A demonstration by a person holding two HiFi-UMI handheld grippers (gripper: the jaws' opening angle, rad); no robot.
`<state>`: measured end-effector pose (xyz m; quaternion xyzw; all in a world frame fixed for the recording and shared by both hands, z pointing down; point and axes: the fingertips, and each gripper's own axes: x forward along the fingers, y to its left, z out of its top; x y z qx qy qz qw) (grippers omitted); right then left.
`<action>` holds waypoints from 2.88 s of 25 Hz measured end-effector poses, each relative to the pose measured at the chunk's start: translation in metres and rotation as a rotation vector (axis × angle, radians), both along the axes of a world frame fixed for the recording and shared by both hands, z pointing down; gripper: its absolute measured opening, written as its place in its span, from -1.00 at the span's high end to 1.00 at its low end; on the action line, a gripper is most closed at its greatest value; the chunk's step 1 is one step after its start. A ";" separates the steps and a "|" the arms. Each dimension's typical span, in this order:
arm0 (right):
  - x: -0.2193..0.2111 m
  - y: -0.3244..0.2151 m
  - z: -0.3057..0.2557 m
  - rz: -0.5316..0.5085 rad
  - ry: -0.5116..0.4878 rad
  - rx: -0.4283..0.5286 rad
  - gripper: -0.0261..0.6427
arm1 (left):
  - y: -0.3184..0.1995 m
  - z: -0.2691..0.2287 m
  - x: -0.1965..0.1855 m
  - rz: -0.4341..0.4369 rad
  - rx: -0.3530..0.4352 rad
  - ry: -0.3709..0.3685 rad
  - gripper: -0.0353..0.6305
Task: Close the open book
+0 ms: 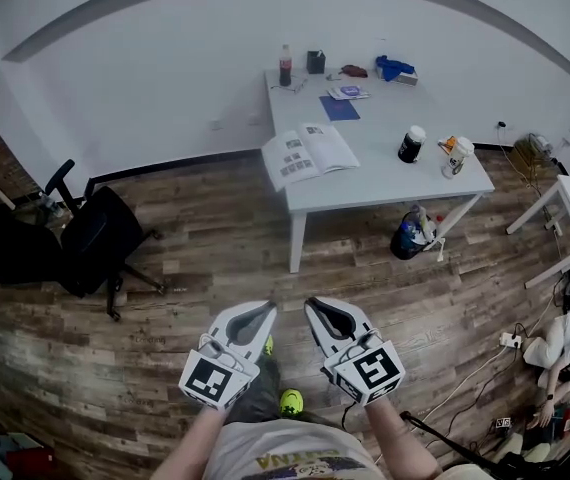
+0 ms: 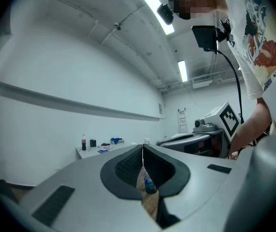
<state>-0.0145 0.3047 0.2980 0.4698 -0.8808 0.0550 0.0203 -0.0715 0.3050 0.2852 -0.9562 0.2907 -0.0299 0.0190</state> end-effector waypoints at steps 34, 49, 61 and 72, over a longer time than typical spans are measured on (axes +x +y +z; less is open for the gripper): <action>-0.018 -0.282 -0.002 0.112 0.038 -0.039 0.83 | -0.290 -0.002 -0.002 0.119 -0.045 0.050 0.86; 0.022 -0.366 0.016 0.034 0.036 -0.066 0.83 | -0.367 0.014 0.047 0.053 -0.076 0.047 0.86; 0.082 -0.435 0.037 -0.159 0.056 -0.096 0.83 | -0.435 0.036 0.115 -0.055 -0.103 0.017 0.86; 0.125 -0.484 0.055 -0.211 0.051 -0.106 0.83 | -0.473 0.052 0.167 -0.126 -0.117 0.007 0.86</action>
